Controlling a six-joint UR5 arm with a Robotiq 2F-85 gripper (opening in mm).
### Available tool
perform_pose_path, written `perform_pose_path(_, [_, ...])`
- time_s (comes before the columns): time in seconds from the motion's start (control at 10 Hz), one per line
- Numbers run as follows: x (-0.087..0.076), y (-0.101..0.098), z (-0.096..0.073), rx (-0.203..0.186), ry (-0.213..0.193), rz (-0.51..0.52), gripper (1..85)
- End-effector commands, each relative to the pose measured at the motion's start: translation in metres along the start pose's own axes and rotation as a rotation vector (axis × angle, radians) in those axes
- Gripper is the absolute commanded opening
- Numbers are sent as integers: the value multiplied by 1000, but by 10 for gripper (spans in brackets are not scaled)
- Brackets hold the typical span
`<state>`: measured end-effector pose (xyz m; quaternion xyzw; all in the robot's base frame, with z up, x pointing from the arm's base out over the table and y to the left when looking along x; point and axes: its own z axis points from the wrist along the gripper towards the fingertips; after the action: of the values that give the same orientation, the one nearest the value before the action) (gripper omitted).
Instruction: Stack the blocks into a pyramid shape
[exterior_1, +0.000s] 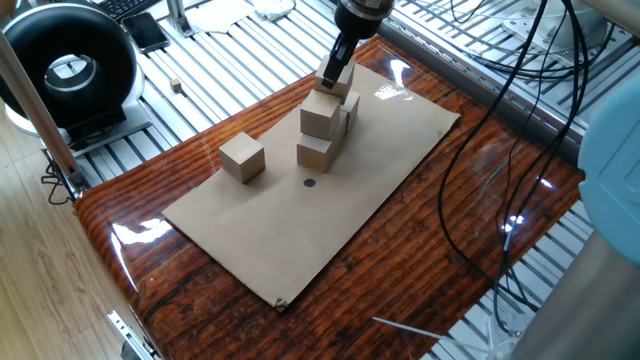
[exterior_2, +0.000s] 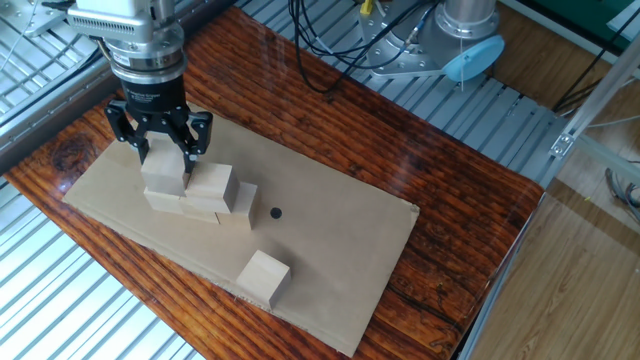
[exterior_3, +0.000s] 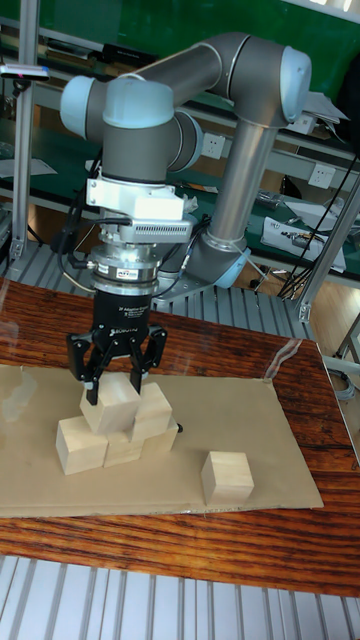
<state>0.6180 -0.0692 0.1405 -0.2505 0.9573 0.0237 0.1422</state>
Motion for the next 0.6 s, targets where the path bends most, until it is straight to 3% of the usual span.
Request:
perform_pose_path(0.0, [-3,3,0,-17,-12,14,10])
perform_pose_path(0.5, [3,-1,4,-13,2,11,10])
